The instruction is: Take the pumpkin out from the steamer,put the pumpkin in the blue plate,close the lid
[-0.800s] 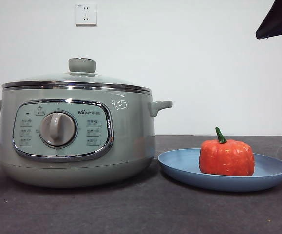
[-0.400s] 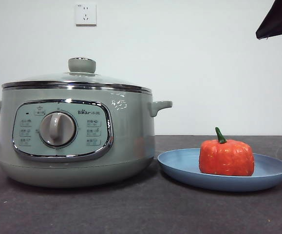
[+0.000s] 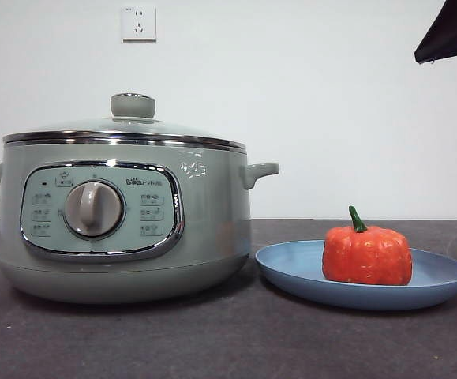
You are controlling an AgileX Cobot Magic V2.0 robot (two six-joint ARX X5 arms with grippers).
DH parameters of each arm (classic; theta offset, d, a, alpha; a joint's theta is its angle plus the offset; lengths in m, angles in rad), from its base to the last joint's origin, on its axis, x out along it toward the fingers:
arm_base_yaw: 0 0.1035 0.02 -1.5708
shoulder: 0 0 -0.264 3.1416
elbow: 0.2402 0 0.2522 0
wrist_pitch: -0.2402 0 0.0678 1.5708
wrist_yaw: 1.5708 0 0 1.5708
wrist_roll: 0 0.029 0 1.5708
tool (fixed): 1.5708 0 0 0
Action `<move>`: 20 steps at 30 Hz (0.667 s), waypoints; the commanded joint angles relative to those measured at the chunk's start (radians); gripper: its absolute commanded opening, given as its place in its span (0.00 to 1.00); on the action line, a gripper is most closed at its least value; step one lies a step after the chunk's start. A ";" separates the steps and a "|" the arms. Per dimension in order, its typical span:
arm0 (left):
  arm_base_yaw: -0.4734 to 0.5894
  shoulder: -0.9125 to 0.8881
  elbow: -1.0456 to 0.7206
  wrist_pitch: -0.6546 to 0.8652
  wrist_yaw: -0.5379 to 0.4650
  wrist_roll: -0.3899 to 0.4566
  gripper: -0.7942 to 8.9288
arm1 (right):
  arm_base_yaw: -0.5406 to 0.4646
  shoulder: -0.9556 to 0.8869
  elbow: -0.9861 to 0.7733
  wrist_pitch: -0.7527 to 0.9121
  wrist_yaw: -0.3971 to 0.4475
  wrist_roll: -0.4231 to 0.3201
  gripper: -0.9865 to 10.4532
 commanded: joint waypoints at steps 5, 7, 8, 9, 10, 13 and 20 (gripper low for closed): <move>0.003 -0.003 -0.008 -0.018 0.030 0.007 0.08 | 0.000 0.000 -0.005 0.006 0.003 0.008 0.09; 0.003 -0.003 -0.008 -0.018 0.031 0.007 0.08 | 0.000 0.000 -0.005 0.006 0.003 0.009 0.09; 0.003 -0.003 -0.008 -0.017 0.031 0.007 0.08 | 0.000 0.000 -0.005 0.006 0.003 0.008 0.09; 0.003 -0.003 -0.008 -0.017 0.031 0.007 0.08 | 0.000 0.000 -0.005 0.006 0.003 0.008 0.09; 0.003 -0.003 -0.008 -0.017 0.031 0.007 0.08 | 0.000 0.000 -0.005 0.006 0.003 0.008 0.09; 0.003 -0.003 -0.008 -0.017 0.031 0.007 0.08 | 0.000 0.000 -0.005 0.006 0.003 0.008 0.09; 0.003 -0.003 -0.008 -0.017 0.031 0.007 0.08 | 0.000 0.000 -0.005 0.006 0.003 0.008 0.09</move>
